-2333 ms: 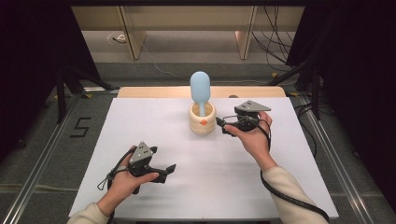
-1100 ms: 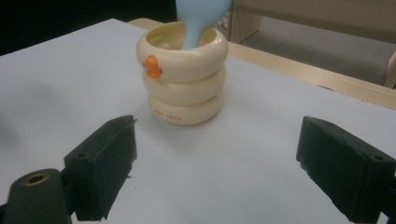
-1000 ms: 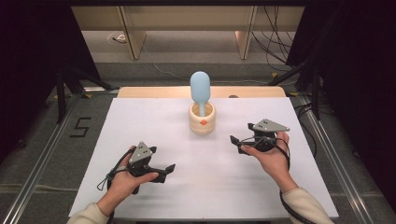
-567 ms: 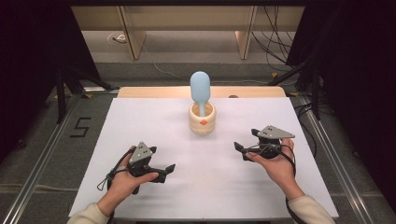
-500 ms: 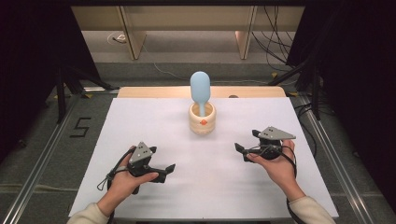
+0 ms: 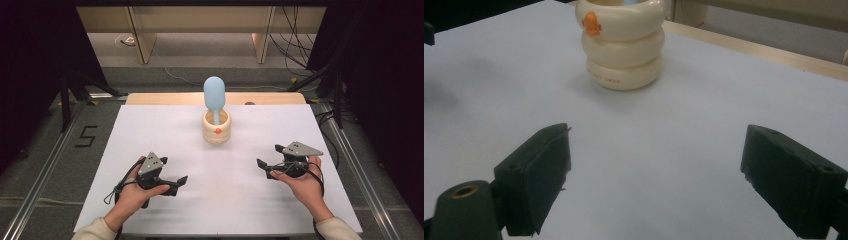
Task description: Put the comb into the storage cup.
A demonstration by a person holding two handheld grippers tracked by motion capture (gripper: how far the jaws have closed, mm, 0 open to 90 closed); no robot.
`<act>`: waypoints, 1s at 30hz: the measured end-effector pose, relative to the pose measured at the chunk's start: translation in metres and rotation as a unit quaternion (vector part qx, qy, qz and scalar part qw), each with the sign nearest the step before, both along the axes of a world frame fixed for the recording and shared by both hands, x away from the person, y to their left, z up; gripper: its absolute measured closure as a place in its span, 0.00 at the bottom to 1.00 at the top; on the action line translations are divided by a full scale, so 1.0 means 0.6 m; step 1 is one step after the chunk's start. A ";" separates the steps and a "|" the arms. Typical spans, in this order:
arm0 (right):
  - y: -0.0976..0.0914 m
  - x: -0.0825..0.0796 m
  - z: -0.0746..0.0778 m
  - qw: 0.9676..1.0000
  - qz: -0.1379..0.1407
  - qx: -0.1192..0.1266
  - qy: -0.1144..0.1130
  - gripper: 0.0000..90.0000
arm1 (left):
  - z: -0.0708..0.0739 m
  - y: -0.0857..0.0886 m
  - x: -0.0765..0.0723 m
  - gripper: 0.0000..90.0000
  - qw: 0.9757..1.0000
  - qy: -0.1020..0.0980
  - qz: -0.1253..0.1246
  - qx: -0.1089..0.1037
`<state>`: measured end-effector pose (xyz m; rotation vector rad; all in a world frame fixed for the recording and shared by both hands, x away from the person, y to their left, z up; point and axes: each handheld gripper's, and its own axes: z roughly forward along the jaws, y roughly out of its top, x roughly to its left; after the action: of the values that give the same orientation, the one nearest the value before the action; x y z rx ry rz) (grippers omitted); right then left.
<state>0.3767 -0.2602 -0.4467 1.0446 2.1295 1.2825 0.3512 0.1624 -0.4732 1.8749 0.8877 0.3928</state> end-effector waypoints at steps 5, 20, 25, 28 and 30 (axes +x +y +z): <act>-0.011 -0.009 -0.007 1.000 -0.003 0.000 0.002 0.15 | 0.000 0.000 0.000 0.01 1.000 0.002 0.000 0.001; -0.032 -0.031 -0.017 1.000 -0.006 0.003 0.006 0.16 | -0.001 0.000 0.000 0.01 1.000 0.002 0.000 0.001; -0.039 -0.037 -0.019 1.000 -0.010 0.006 0.006 0.17 | -0.001 0.000 0.000 0.01 1.000 0.002 -0.001 0.002; -0.042 -0.041 -0.022 1.000 -0.009 0.007 0.007 0.17 | -0.001 0.000 0.000 0.01 1.000 0.002 -0.001 0.002; -0.043 -0.043 -0.023 1.000 -0.009 0.006 0.006 0.17 | -0.001 0.000 -0.001 0.01 1.000 0.002 0.000 0.002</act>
<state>0.3509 -0.2862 -0.4604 1.0769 2.1195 1.2842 0.3509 0.1626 -0.4738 1.8805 0.8892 0.3910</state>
